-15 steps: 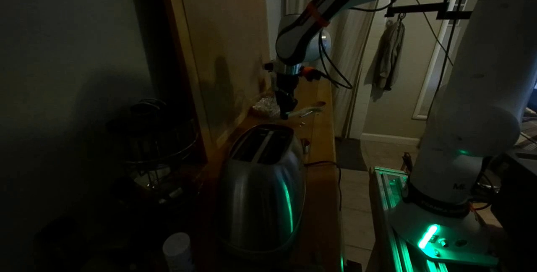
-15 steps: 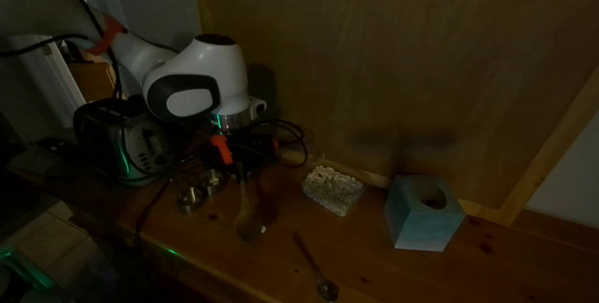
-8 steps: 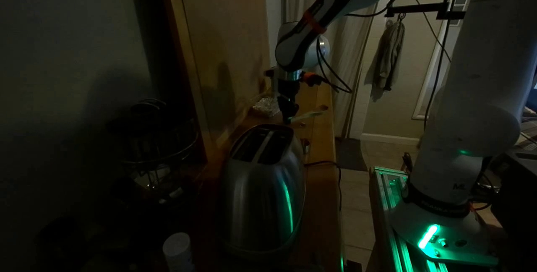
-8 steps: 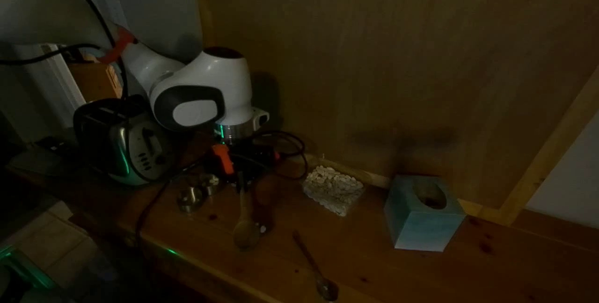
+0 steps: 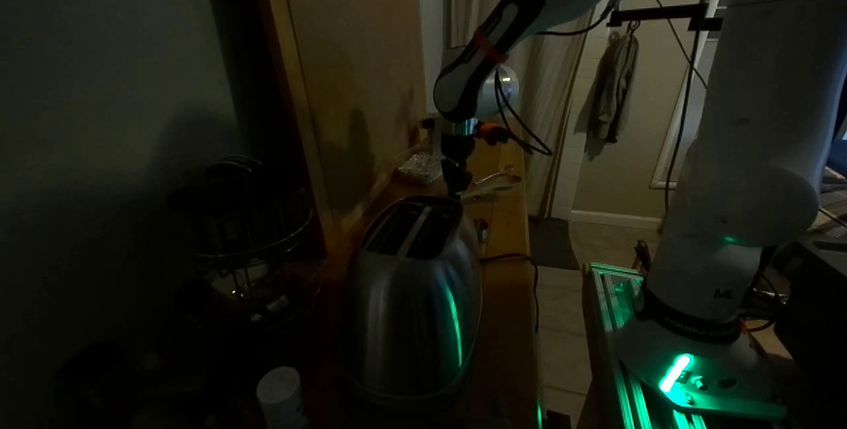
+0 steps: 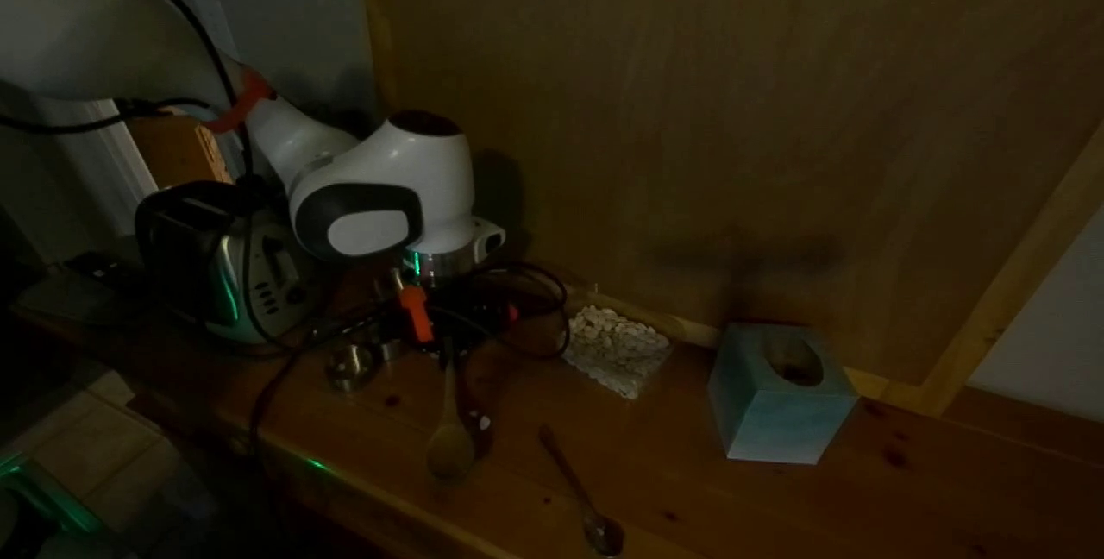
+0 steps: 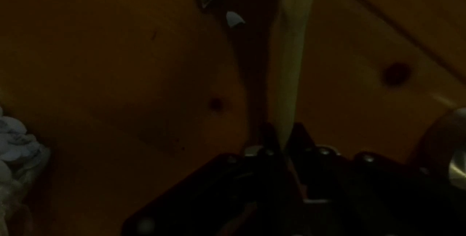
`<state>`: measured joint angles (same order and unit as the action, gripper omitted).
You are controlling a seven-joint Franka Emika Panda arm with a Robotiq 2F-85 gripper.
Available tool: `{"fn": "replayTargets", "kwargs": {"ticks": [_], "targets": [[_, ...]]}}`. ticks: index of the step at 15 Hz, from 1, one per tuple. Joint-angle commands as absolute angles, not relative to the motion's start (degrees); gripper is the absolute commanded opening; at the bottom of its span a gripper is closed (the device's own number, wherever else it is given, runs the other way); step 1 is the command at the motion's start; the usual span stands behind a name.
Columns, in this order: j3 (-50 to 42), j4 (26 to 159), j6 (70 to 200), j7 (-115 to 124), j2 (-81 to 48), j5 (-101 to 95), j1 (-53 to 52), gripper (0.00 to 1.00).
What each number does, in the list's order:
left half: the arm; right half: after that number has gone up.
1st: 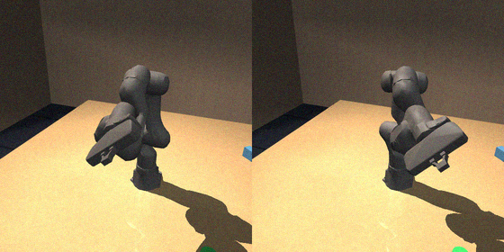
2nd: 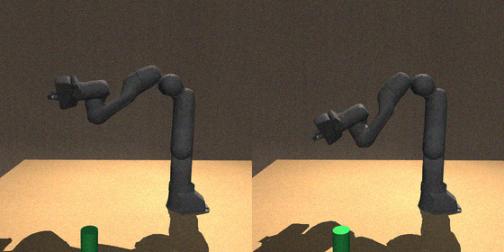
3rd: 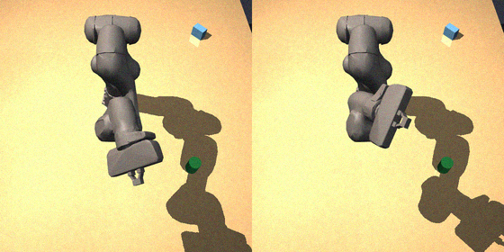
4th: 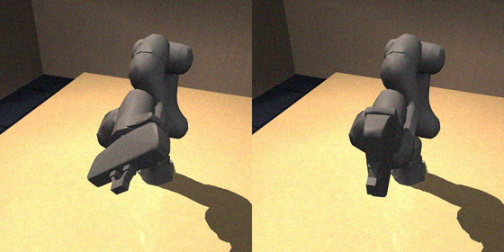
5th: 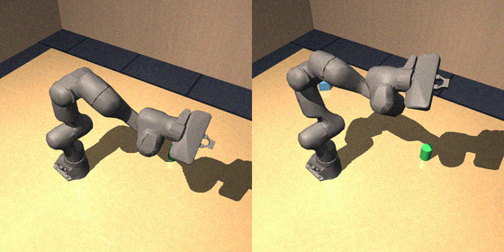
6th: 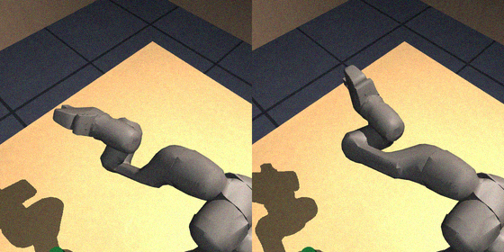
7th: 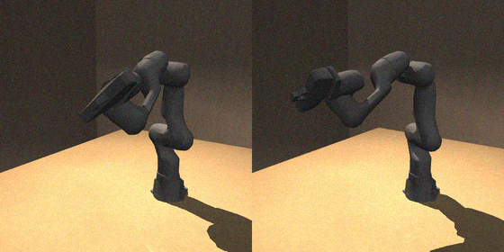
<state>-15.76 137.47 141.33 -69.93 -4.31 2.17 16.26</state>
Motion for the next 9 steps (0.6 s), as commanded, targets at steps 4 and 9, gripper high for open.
{"fn": "replayTargets", "kwargs": {"ticks": [4, 9], "targets": [[-14.99, 135.47, 142.92, -70.76, -7.52, 6.11, 17.35, 0.06], [-14.81, 134.85, 142.71, -69.93, -7.64, 5.41, 17.34, 0.5]]}}
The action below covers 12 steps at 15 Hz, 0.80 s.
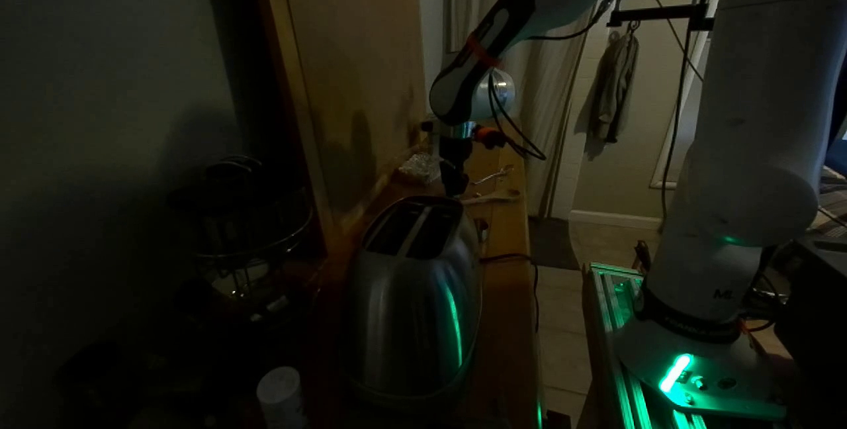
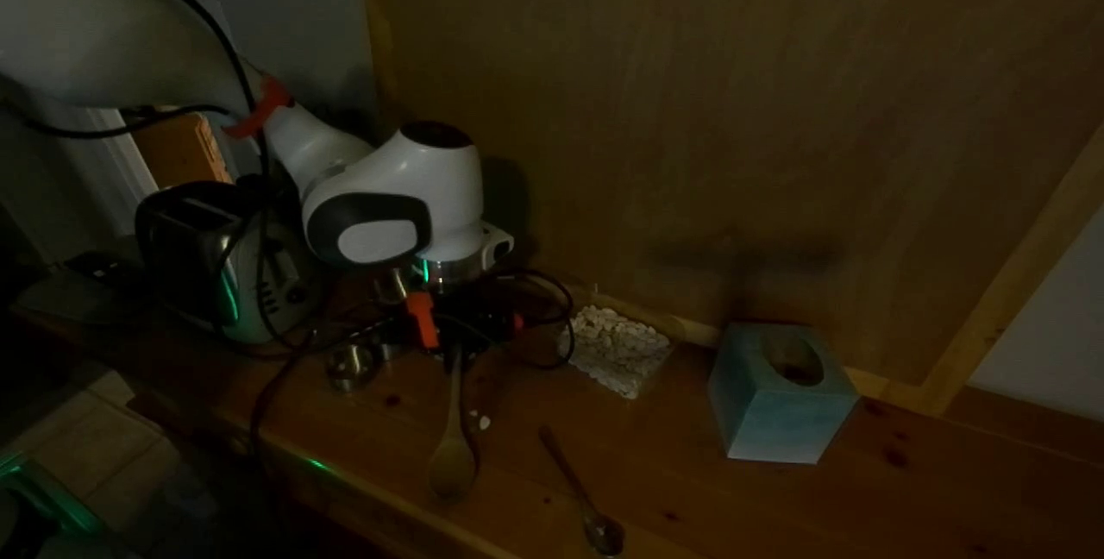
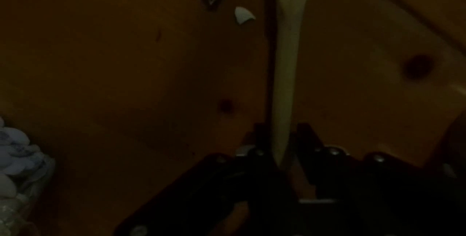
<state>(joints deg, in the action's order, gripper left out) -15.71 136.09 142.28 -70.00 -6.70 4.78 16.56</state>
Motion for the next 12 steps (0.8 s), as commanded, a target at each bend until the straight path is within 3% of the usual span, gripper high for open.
{"fn": "replayTargets", "kwargs": {"ticks": [1, 7, 12], "targets": [[-14.71, 134.82, 142.4, -69.84, -7.25, 5.22, 17.25, 0.58], [-13.5, 136.12, 140.2, -69.33, 0.38, 1.27, 15.43, 0.98], [-13.34, 136.01, 136.72, -66.05, 6.82, -4.62, 14.11, 1.0]]}}
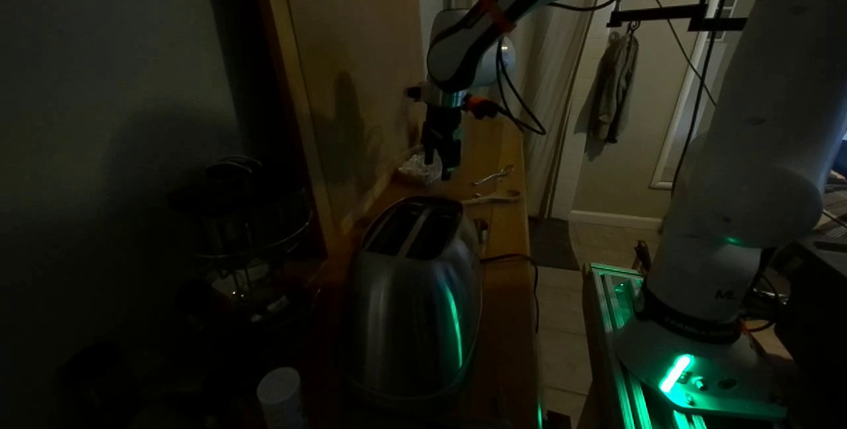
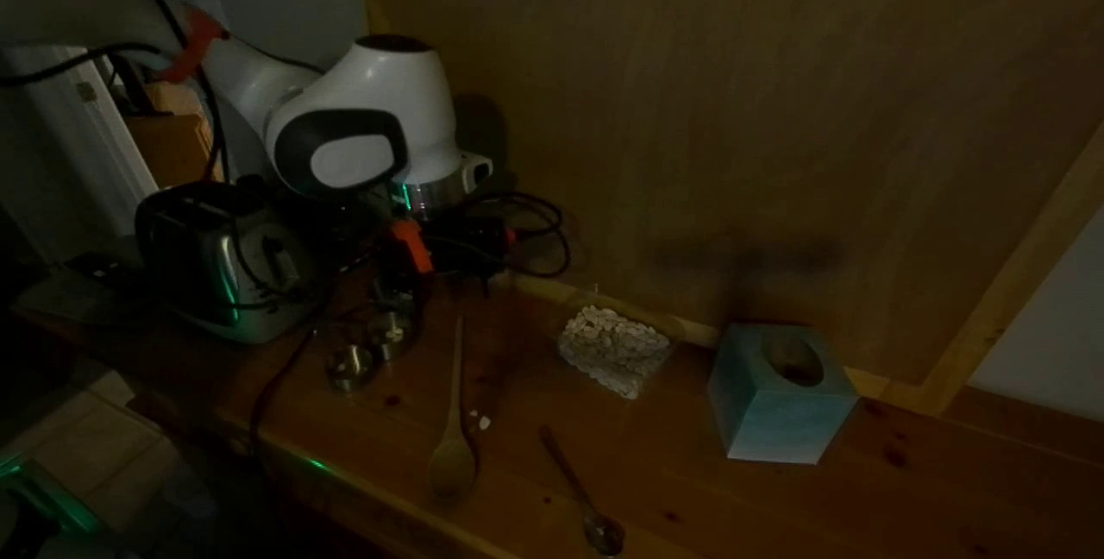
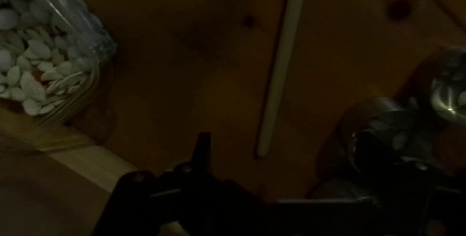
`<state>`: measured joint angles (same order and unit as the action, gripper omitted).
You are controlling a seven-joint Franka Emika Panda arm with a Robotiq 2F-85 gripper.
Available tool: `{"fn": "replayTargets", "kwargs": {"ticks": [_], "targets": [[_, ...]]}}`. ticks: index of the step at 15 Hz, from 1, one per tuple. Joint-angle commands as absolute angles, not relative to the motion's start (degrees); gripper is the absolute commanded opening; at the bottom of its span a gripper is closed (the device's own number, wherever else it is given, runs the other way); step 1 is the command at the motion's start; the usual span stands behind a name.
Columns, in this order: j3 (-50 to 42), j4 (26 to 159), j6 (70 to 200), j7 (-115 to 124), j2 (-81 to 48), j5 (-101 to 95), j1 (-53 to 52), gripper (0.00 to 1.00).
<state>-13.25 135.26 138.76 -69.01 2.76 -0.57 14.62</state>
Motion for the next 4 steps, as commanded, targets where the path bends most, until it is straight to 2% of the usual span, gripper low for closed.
{"fn": "replayTargets", "kwargs": {"ticks": [1, 4], "targets": [[-13.47, 135.99, 136.8, -65.44, 7.37, -5.74, 14.15, 1.0], [-14.07, 135.25, 137.22, -66.99, 6.45, -3.87, 13.62, 1.0]]}}
